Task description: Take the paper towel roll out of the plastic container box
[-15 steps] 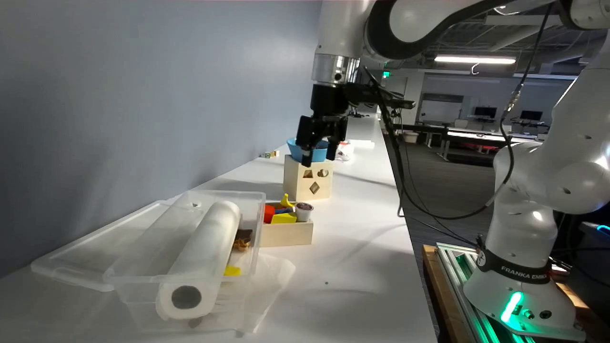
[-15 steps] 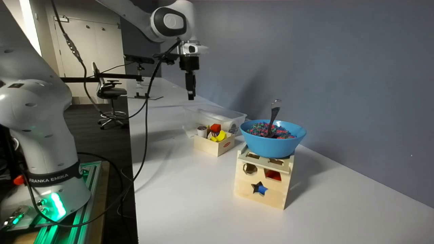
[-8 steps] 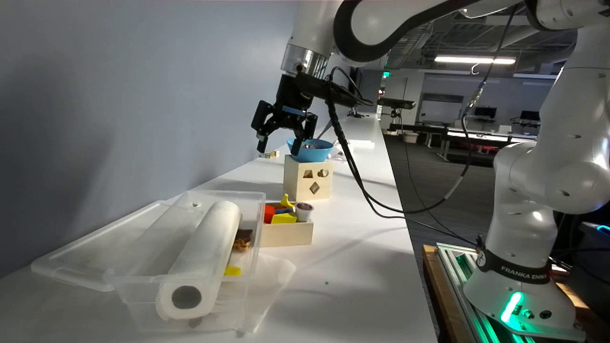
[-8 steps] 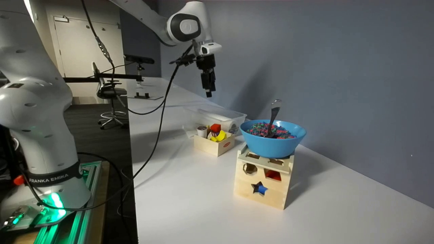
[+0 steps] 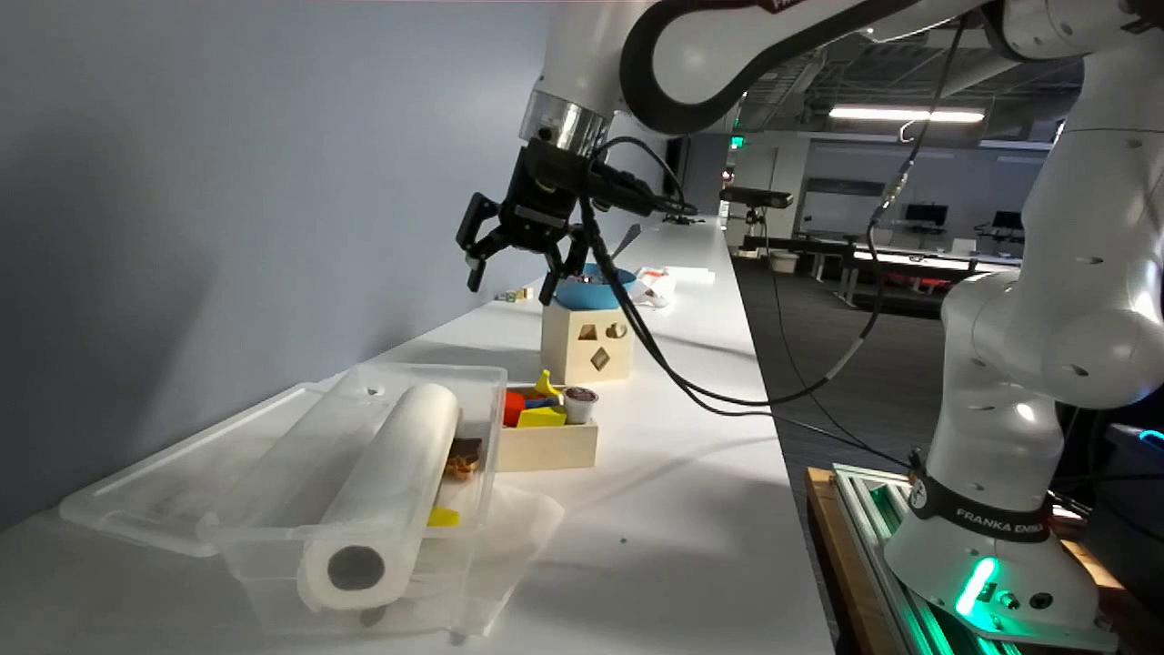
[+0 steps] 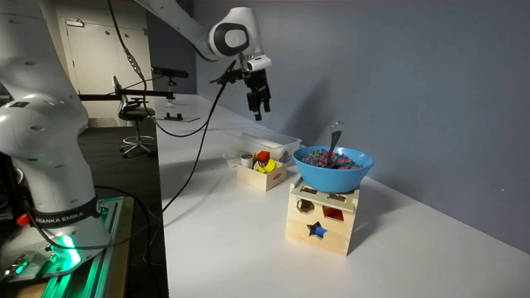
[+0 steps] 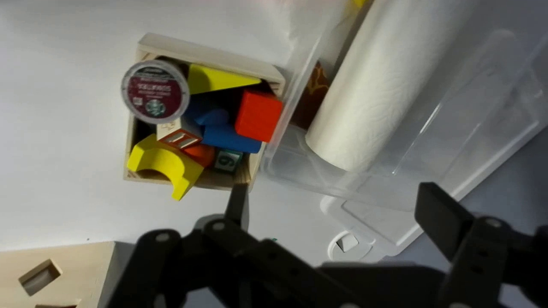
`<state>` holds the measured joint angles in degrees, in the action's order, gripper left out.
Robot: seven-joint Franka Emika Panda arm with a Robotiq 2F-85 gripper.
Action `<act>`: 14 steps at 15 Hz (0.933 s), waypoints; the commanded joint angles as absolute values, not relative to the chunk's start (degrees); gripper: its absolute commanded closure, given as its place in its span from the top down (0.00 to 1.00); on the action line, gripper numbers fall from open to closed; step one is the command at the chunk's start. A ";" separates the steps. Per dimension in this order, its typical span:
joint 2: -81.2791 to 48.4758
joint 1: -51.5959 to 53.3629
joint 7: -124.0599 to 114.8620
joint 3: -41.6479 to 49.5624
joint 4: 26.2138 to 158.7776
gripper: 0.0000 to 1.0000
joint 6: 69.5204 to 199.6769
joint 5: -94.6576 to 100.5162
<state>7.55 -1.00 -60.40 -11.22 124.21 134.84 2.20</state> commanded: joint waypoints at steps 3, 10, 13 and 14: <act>-4.29 1.84 -83.17 -10.11 115.98 1.00 140.52 7.62; -9.01 5.03 -84.59 -5.34 112.52 1.00 137.96 6.79; -11.00 4.62 -82.26 -5.39 110.22 1.00 137.14 3.50; -11.61 3.89 -78.91 -5.76 109.56 1.00 136.73 -0.69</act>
<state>-10.31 3.78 -84.43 -6.26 110.93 137.10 6.44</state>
